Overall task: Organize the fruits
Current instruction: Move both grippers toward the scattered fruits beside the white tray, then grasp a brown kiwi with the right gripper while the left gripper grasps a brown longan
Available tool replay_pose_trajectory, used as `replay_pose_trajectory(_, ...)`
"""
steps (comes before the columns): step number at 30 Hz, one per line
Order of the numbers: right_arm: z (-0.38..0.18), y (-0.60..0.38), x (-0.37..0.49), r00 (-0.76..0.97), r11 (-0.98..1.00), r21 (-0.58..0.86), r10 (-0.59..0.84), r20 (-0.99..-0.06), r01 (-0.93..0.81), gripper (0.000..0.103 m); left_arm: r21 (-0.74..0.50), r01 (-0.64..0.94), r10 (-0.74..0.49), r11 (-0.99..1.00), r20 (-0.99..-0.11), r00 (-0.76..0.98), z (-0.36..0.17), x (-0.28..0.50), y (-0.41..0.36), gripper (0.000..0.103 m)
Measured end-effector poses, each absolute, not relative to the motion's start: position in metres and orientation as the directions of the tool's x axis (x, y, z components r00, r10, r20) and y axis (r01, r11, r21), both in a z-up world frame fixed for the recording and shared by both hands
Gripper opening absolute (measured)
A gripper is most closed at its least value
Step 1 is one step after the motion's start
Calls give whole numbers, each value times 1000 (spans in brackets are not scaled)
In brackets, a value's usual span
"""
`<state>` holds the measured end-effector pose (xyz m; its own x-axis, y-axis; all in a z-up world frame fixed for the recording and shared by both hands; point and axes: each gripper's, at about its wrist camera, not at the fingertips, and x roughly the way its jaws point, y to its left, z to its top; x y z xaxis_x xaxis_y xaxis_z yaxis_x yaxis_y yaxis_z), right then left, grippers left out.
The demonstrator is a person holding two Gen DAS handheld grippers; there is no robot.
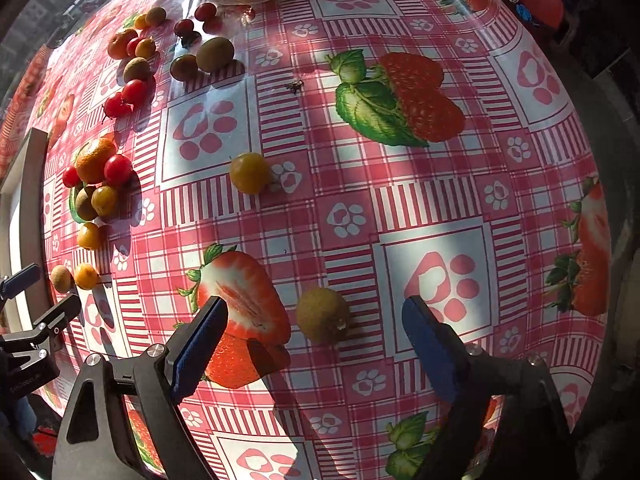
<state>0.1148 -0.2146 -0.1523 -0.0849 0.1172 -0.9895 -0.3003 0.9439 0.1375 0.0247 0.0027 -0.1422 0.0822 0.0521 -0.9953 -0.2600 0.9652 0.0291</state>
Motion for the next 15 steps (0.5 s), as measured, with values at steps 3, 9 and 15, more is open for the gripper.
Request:
replay_pose_trajectory(3,-156,-204,115,-73,935,107,88,-994,-337,78,10,-273,33,962,-996,80,-150,19,2,73)
replay_pose_trajectory(9,-150,-187,108,-37,930,87,79,-996,-357,31,-47,-252,-16,967,-992,123,-145,26,-4,27)
replay_pose_trajectory(15,-142,-189,113,-62,937,162,150,-987,-311,28,-115,-283,-80,952,-988,132,-145,28,8,26)
